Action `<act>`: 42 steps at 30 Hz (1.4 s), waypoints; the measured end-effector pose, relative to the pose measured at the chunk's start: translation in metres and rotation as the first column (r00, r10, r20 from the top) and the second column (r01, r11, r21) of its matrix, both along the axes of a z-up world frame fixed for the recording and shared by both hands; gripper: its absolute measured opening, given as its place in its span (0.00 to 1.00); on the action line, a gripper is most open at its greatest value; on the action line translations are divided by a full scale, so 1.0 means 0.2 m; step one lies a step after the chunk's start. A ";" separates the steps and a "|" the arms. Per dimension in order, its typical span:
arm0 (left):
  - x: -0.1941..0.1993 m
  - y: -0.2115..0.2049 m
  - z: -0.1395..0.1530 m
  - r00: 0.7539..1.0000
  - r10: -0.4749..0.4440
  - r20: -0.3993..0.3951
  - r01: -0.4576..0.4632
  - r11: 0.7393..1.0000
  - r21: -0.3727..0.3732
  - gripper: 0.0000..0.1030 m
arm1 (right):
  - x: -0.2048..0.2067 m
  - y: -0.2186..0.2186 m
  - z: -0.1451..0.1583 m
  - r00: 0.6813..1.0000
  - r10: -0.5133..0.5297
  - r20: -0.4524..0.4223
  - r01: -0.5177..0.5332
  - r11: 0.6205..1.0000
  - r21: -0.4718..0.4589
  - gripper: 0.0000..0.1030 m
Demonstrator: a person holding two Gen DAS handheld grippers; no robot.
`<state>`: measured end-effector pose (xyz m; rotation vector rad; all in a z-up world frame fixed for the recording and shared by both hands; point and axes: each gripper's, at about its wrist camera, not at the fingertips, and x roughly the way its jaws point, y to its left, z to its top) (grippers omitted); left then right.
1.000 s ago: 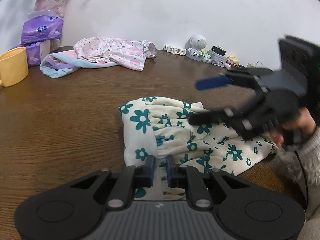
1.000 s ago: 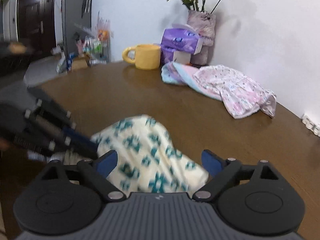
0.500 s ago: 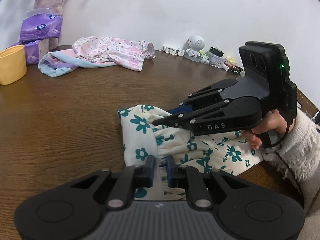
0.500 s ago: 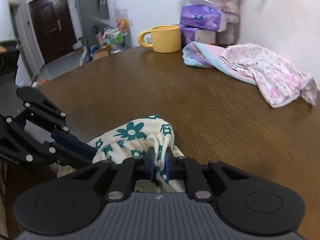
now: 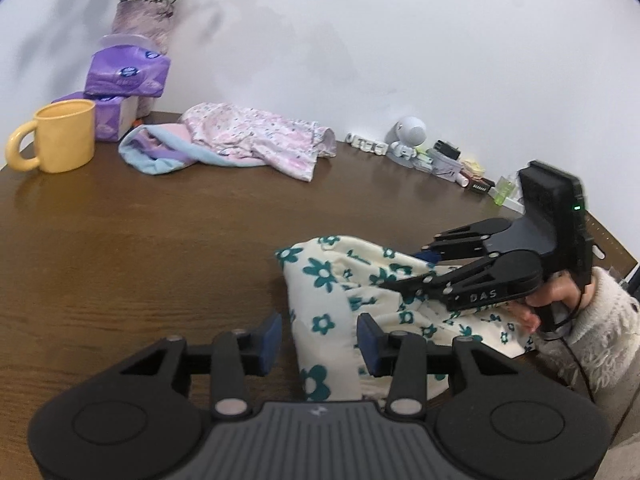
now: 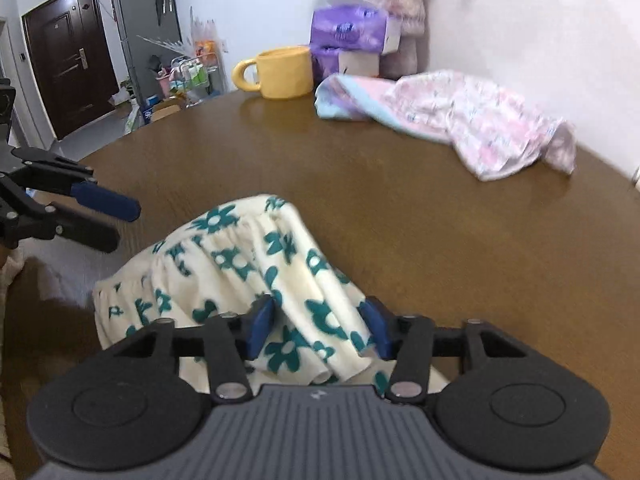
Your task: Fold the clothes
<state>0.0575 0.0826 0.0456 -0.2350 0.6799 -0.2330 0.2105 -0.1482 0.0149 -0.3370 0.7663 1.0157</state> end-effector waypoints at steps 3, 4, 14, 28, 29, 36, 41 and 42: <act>0.00 0.02 -0.01 1.000 0.013 -0.010 -0.013 1.000 0.004 0.39 | -0.07 0.00 0.04 0.999 0.010 0.044 -0.009 1.000 -0.017 0.12; 0.00 0.03 -0.01 1.000 0.016 -0.013 -0.016 1.000 0.004 0.39 | -0.08 0.00 0.05 0.998 0.011 0.056 -0.010 1.000 -0.023 0.10; 0.01 0.05 -0.03 0.998 0.040 -0.038 -0.040 0.999 0.001 0.39 | -0.12 -0.07 0.04 0.998 -0.045 0.049 0.044 0.999 0.005 0.20; -0.04 0.04 -0.03 0.998 0.043 -0.045 -0.043 0.999 -0.004 0.39 | -0.57 -0.02 0.08 0.980 0.109 0.168 -0.103 0.994 -0.042 0.40; -0.04 0.03 -0.03 0.998 0.044 -0.045 -0.044 0.999 -0.003 0.39 | -0.59 -0.02 0.08 0.979 0.106 0.175 -0.098 0.994 -0.056 0.40; -0.05 0.03 -0.02 0.998 0.049 -0.045 -0.049 0.999 -0.002 0.37 | -0.67 0.00 0.05 0.972 0.132 0.193 -0.110 0.987 -0.121 0.26; -0.07 0.02 -0.02 0.998 0.050 -0.042 -0.050 0.999 0.004 0.37 | -0.65 0.01 0.03 0.978 0.104 0.181 -0.075 0.985 -0.158 0.03; -0.08 0.03 -0.02 0.998 0.052 -0.042 -0.052 0.999 0.003 0.37 | -0.64 0.00 0.05 0.982 0.089 0.169 -0.063 0.986 -0.154 0.02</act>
